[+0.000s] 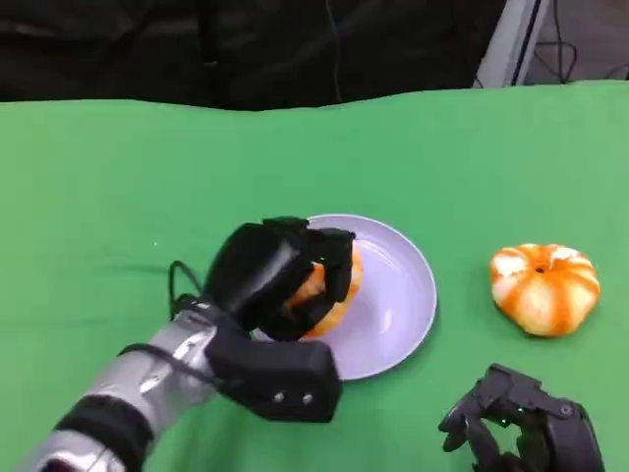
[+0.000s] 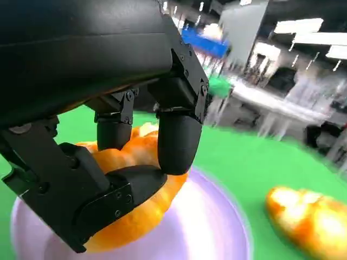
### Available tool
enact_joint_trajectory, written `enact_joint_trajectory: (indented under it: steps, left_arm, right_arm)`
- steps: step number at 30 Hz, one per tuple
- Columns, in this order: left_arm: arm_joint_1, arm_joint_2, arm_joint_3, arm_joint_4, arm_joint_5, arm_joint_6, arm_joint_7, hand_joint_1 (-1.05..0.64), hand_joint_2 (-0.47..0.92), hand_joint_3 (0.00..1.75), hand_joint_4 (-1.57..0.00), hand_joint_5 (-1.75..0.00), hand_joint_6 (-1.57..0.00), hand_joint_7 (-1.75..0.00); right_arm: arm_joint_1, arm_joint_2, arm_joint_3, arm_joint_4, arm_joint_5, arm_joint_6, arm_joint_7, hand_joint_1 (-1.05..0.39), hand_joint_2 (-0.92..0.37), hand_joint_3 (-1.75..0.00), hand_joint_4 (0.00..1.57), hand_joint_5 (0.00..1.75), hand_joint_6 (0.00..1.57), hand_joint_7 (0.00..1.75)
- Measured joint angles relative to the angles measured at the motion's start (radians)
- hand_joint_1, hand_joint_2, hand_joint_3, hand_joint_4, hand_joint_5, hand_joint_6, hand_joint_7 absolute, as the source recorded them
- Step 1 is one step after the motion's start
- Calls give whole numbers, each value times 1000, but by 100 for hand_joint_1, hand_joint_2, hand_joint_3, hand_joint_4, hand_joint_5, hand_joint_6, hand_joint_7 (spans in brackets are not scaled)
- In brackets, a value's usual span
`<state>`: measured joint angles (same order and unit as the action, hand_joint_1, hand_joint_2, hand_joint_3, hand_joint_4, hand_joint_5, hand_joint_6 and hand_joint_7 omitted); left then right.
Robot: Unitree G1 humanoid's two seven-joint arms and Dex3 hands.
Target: Grasp the bread from the table and place it into the plate.
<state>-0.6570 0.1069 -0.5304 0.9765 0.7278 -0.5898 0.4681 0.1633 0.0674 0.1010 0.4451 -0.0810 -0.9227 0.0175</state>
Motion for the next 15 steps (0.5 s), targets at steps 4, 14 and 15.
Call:
enact_joint_trajectory:
  steps: [4,14,15]
  left_arm:
    - [-22,-31,-16,15,5,7,-8,-18,40,128,-90,-175,-73,-168]
    - [-36,-28,-16,28,5,7,-8,-28,65,72,-60,-109,-51,-95]
    - [-39,-29,-19,28,5,19,-28,-32,78,43,-56,-76,-51,-56]
  right_arm:
    - [0,1,0,0,-3,0,-1,-67,-83,-58,88,147,92,115]
    - [0,1,0,0,-4,0,-2,-68,-83,-56,88,147,93,115]
    - [0,2,0,0,-4,0,-2,-68,-83,-56,89,147,93,114]
